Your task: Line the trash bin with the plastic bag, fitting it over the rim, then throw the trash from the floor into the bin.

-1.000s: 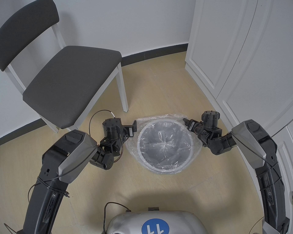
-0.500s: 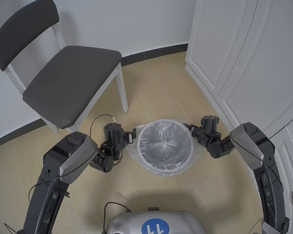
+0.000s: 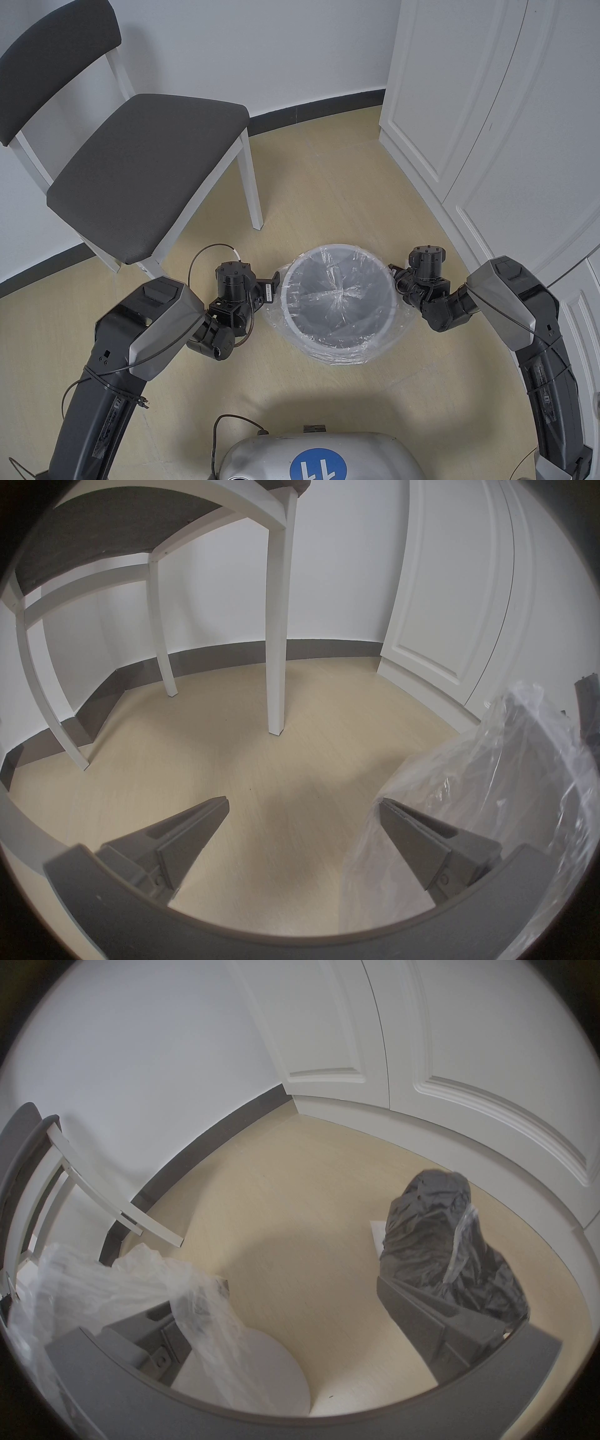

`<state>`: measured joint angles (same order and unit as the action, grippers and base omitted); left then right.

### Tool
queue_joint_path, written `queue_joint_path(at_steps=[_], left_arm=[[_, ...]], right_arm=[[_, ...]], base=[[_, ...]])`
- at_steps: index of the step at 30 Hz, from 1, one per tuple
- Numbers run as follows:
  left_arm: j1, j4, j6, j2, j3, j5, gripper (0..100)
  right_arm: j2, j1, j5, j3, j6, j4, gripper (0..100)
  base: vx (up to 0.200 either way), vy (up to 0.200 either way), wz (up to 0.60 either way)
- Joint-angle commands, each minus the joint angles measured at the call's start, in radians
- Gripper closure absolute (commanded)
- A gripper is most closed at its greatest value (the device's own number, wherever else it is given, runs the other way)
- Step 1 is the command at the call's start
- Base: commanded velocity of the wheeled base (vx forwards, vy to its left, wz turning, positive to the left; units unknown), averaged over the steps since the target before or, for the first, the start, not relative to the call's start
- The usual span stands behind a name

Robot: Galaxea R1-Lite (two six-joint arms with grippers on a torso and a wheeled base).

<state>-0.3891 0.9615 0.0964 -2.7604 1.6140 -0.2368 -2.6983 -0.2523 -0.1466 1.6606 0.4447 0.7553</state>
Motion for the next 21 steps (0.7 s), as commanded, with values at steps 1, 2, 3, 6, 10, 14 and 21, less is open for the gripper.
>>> queue_joint_path(at_steps=[1, 2, 3, 6, 10, 14, 21], left_arm=[[-0.002, 0.006, 0.0, -0.036, 0.003, -0.001, 0], [0.0, 0.008, 0.0, -0.036, 0.004, -0.001, 0], [0.0, 0.008, 0.0, -0.036, 0.004, -0.001, 0], [0.004, 0.011, 0.002, -0.013, 0.0, -0.001, 0], [0.01, 0.014, 0.005, 0.044, -0.023, -0.001, 0], [0.012, 0.02, 0.003, 0.117, -0.085, -0.002, 0], [0.003, 0.014, -0.007, 0.289, -0.292, 0.001, 0]], right_arm=[[-0.017, -0.005, -0.005, -0.022, 0.0, 0.009, 0], [-0.017, -0.007, -0.005, -0.03, 0.0, 0.019, 0], [-0.017, -0.007, -0.005, -0.03, 0.0, 0.019, 0], [-0.006, -0.01, -0.005, -0.056, -0.004, 0.067, 0], [0.037, -0.008, -0.007, -0.067, -0.004, 0.065, 0], [0.106, 0.001, -0.007, -0.122, -0.011, 0.059, 0], [0.252, 0.03, 0.001, -0.279, -0.073, 0.044, 0]], base=[[0.0, 0.0, 0.0], [0.0, 0.0, 0.0], [0.0, 0.0, 0.0], [0.0, 0.0, 0.0], [0.0, 0.0, 0.0], [0.0, 0.0, 0.0], [0.0, 0.0, 0.0]])
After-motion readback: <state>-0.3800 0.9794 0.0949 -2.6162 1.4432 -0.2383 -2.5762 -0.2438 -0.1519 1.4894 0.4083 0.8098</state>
